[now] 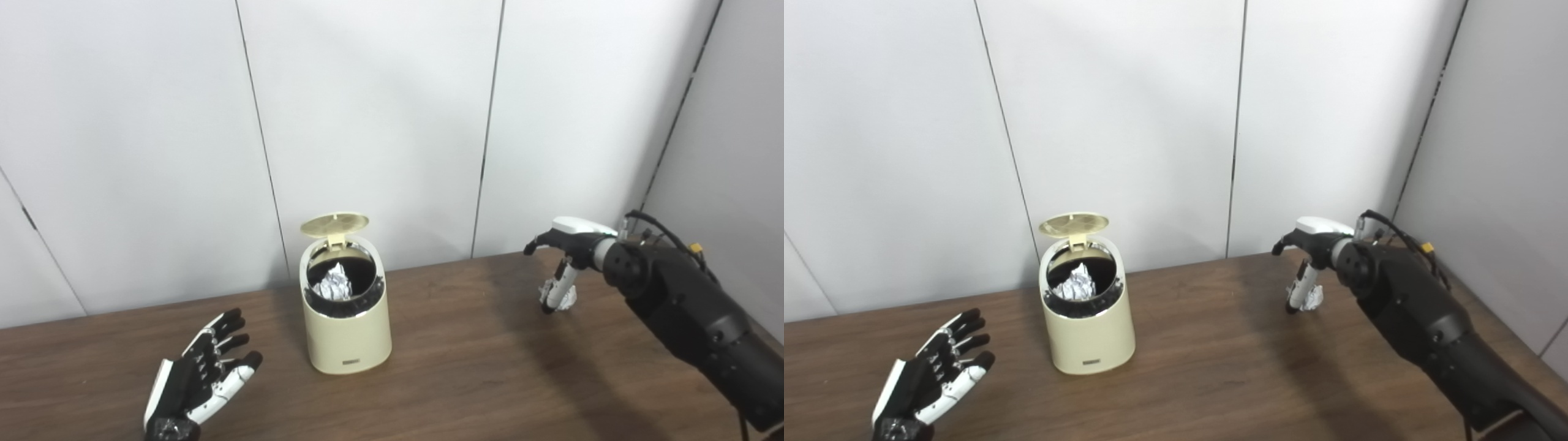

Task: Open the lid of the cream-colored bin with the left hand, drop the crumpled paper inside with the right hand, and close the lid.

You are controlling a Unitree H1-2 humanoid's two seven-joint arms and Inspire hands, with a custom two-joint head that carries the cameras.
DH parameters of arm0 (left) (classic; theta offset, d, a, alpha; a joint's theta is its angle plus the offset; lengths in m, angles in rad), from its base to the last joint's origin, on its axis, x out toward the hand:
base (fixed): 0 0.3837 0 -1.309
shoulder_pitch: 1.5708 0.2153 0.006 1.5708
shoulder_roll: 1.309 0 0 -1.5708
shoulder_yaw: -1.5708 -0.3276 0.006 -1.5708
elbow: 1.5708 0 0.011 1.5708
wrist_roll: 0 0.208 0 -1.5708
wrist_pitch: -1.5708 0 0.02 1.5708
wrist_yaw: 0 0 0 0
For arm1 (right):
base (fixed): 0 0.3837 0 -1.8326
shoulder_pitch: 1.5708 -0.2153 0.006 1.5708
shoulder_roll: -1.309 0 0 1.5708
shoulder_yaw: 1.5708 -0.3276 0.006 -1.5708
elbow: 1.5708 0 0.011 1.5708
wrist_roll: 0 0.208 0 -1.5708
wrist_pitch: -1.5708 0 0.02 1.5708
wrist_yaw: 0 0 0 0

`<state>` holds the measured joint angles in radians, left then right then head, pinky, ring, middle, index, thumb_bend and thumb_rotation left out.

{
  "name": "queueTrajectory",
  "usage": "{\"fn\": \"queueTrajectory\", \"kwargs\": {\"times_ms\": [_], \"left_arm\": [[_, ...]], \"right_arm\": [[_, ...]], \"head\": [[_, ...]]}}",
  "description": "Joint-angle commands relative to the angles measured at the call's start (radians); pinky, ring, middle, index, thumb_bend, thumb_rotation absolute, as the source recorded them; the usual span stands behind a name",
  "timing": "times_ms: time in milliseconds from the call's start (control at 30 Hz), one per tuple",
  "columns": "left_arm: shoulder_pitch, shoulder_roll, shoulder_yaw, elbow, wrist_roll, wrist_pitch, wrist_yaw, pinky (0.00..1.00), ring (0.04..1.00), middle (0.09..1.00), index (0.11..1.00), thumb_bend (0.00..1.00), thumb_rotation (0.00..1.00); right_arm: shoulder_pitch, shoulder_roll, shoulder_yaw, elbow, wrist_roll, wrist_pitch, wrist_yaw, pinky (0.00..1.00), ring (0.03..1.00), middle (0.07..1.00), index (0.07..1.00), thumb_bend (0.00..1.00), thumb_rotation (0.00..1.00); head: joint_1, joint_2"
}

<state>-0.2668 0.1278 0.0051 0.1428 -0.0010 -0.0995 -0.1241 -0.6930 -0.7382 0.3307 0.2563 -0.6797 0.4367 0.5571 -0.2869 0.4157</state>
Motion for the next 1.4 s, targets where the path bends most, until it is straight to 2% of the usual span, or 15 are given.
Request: {"fn": "queueTrajectory", "kwargs": {"times_ms": [0, 133, 400, 567, 667, 800, 900, 967, 1233, 1300, 1333, 1367], "left_arm": [[-0.031, 0.011, 0.001, -0.027, 0.008, -0.018, 0.008, 0.63, 0.804, 0.863, 0.896, 0.69, 0.37], [-0.029, 0.01, 0.002, -0.029, 0.01, -0.015, 0.01, 0.63, 0.802, 0.859, 0.891, 0.7, 0.38], [-0.025, 0.013, 0.004, -0.038, 0.006, -0.008, 0.006, 0.64, 0.805, 0.863, 0.894, 0.71, 0.37], [-0.023, 0.015, 0.006, -0.042, -0.006, -0.001, -0.002, 0.64, 0.811, 0.866, 0.897, 0.71, 0.37], [-0.021, 0.017, 0.004, -0.047, -0.001, 0.006, -0.001, 0.65, 0.813, 0.865, 0.897, 0.71, 0.38], [-0.019, 0.016, 0.003, -0.049, 0.0, 0.01, 0.0, 0.65, 0.808, 0.862, 0.893, 0.71, 0.38], [-0.018, 0.016, 0.001, -0.051, 0.003, 0.015, 0.001, 0.65, 0.808, 0.863, 0.895, 0.71, 0.38], [-0.017, 0.017, -0.001, -0.054, 0.009, 0.02, 0.002, 0.64, 0.805, 0.861, 0.892, 0.72, 0.38], [-0.013, 0.019, -0.003, -0.061, 0.004, 0.029, -0.005, 0.65, 0.81, 0.867, 0.897, 0.71, 0.38], [-0.013, 0.02, -0.004, -0.058, 0.008, 0.023, -0.005, 0.65, 0.808, 0.866, 0.897, 0.7, 0.37], [-0.013, 0.021, -0.005, -0.057, 0.01, 0.021, -0.006, 0.64, 0.804, 0.863, 0.894, 0.7, 0.37], [-0.013, 0.022, -0.005, -0.055, 0.008, 0.02, -0.008, 0.64, 0.805, 0.864, 0.894, 0.7, 0.37]], "right_arm": [[-0.058, -0.02, -0.006, -0.006, -0.025, 0.019, -0.001, 0.77, 0.916, 0.951, 0.805, 0.87, 0.11], [-0.049, -0.017, -0.002, 0.022, -0.024, -0.004, -0.012, 0.72, 0.863, 0.906, 0.806, 0.87, 0.09], [-0.051, -0.031, 0.039, 0.04, -0.049, 0.007, 0.047, 0.74, 0.861, 0.898, 0.823, 0.8, 0.09], [-0.057, -0.037, 0.059, 0.064, -0.071, -0.008, 0.065, 0.72, 0.834, 0.869, 0.79, 0.82, 0.08], [-0.058, -0.04, 0.073, 0.071, -0.084, -0.024, 0.072, 0.78, 0.853, 0.87, 0.77, 0.85, 0.1], [-0.053, -0.033, 0.069, 0.067, -0.085, -0.009, 0.078, 0.79, 0.853, 0.862, 0.764, 0.84, 0.1], [-0.046, -0.026, 0.055, 0.064, -0.072, 0.002, 0.073, 0.75, 0.837, 0.848, 0.756, 0.84, 0.08], [-0.038, -0.023, 0.046, 0.059, -0.067, 0.004, 0.066, 0.71, 0.805, 0.817, 0.744, 0.84, 0.06], [-0.011, -0.016, 0.014, 0.051, -0.056, -0.017, 0.026, 0.68, 0.698, 0.728, 0.695, 0.75, 0.02], [-0.003, -0.005, -0.003, 0.05, -0.05, -0.01, 0.0, 0.6, 0.622, 0.662, 0.663, 0.74, 0.0], [0.001, 0.002, -0.013, 0.048, -0.047, -0.002, -0.015, 0.52, 0.554, 0.534, 0.578, 0.61, 0.0], [0.005, 0.006, -0.02, 0.051, -0.045, -0.007, -0.034, 0.43, 0.476, 0.484, 0.547, 0.56, 0.0]], "head": [[0.001, 0.003], [0.0, 0.006], [-0.004, 0.015], [-0.006, 0.02], [-0.008, 0.023], [-0.009, 0.027], [-0.009, 0.03], [-0.008, 0.031], [-0.007, 0.039], [-0.006, 0.041], [-0.005, 0.043], [-0.005, 0.044]]}}
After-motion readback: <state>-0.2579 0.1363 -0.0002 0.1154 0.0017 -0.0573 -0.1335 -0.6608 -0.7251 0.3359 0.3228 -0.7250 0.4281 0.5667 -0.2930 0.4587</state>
